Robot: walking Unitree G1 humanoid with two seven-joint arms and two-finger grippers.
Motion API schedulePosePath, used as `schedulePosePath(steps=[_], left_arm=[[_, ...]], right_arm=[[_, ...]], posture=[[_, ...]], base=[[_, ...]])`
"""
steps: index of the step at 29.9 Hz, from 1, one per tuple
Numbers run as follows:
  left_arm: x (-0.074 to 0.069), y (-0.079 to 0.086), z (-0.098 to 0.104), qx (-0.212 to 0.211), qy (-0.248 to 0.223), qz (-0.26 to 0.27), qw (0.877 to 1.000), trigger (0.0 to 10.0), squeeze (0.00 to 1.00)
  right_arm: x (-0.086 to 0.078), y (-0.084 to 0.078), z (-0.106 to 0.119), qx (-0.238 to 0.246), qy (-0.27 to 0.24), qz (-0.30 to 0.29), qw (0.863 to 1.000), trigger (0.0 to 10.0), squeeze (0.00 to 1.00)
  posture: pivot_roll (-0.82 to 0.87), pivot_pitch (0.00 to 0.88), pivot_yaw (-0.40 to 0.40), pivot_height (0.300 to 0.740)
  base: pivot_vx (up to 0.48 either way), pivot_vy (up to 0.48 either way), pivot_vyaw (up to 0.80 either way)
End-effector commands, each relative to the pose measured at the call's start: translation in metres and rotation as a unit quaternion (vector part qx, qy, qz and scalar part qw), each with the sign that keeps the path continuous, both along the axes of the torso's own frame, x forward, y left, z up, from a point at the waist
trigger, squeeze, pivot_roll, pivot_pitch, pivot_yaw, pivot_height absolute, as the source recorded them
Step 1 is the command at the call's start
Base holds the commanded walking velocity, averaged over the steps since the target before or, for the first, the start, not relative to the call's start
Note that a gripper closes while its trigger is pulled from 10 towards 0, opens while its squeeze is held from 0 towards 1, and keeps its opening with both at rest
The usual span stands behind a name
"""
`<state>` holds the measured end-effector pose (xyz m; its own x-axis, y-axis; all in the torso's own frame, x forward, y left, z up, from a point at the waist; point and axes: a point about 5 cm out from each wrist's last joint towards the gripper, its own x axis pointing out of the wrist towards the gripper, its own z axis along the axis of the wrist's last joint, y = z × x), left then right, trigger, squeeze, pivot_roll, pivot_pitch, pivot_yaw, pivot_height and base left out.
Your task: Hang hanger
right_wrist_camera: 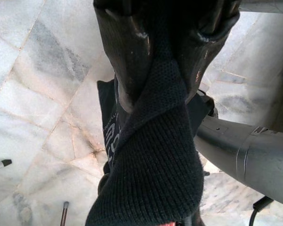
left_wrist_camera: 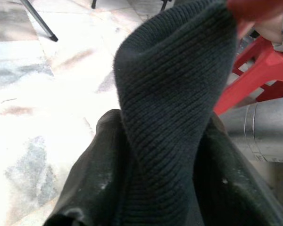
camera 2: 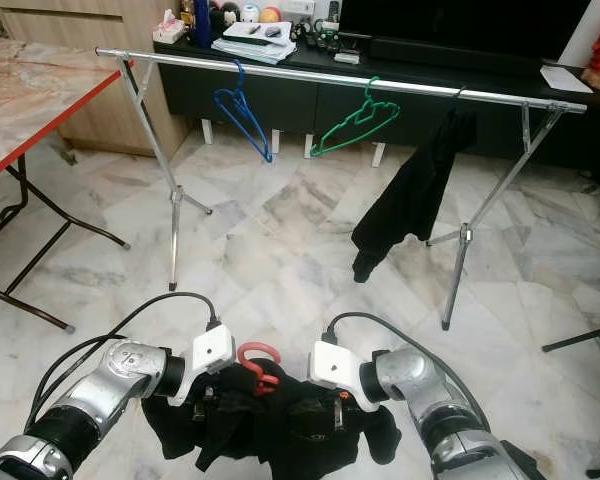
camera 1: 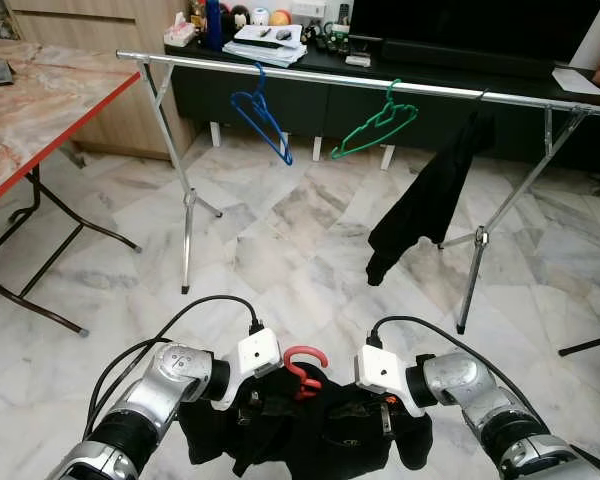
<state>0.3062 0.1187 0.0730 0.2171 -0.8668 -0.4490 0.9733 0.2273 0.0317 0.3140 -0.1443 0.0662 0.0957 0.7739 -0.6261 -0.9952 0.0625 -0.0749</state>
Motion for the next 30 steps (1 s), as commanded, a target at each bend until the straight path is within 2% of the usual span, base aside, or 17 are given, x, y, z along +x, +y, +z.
schedulePosePath(steps=[1, 30], left_arm=[[-0.0014, -0.0035, -0.001, 0.001, 0.002, -0.013, 1.0, 0.0, 0.0], [-0.001, -0.0048, 0.0, -0.01, -0.001, -0.008, 1.0, 0.0, 0.0]], right_arm=[[0.0066, 0.0039, 0.0106, 0.022, -0.027, -0.002, 0.999, 0.0, 0.0], [0.0078, 0.0006, 0.0115, 0.02, -0.028, -0.011, 0.999, 0.0, 0.0]], posture=[[-0.04, 0.116, -0.061, 0.74], [-0.04, 0.118, -0.062, 0.74]], base=[[0.0, 0.0, 0.0], [0.0, 0.0, 0.0]])
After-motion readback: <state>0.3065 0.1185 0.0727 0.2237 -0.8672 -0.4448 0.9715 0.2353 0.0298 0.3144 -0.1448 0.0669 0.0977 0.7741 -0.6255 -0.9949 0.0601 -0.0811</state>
